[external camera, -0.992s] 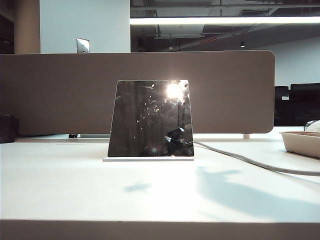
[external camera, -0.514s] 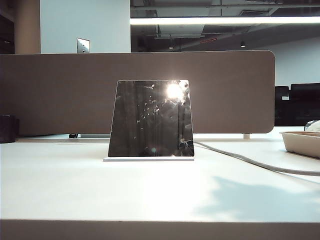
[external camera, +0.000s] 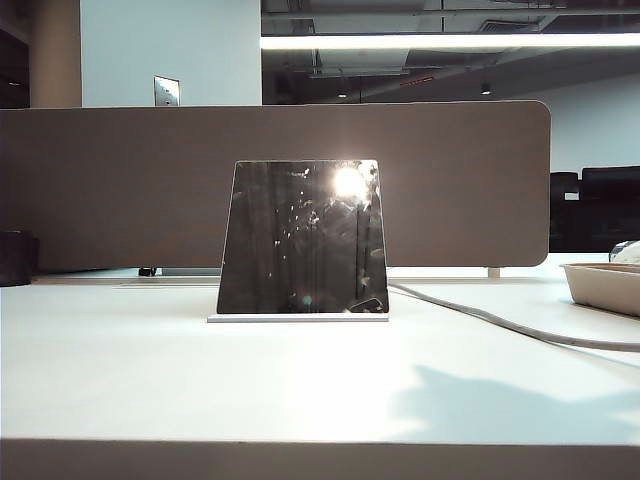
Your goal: Push the base of the mirror on the table to move it forward for a short distance.
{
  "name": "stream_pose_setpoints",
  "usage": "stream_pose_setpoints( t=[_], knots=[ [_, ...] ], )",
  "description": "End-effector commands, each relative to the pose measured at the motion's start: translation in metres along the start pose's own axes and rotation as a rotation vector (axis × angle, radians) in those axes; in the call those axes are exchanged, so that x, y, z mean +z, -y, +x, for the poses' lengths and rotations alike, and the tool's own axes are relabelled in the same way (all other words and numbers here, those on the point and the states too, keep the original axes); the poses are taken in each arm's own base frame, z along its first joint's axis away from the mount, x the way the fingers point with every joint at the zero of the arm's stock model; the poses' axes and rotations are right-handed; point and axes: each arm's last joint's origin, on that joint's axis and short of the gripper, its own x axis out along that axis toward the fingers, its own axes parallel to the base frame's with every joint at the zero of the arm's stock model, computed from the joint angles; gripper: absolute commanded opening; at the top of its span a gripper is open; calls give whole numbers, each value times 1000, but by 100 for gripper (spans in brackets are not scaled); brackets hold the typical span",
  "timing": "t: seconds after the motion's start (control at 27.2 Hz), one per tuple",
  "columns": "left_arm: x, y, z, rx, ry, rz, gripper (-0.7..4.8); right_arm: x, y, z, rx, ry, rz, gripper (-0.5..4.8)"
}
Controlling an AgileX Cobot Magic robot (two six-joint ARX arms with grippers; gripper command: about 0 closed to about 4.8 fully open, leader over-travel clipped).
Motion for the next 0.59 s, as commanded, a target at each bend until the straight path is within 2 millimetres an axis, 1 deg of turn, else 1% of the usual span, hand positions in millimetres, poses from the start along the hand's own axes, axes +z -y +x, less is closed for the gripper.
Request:
stream_pose_setpoints(
  t=[0.04, 0.22, 0.33, 0.48, 0.59],
  knots=[
    [2, -2, 0, 22, 12, 6, -1, 4, 0, -1, -2, 36, 41, -6],
    [2, -3, 0, 25, 12, 6, -1, 7, 0, -1, 1, 58, 60, -6],
    [1, -3, 0, 26, 12, 6, -1, 5, 3, -4, -18, 57, 55, -6],
    [1, -3, 0, 25, 12, 6, -1, -6, 12, -10, -41, 49, 46, -6],
    [1, -3, 0, 25, 12, 6, -1, -20, 22, -18, -41, 8, 2, -6]
  ],
)
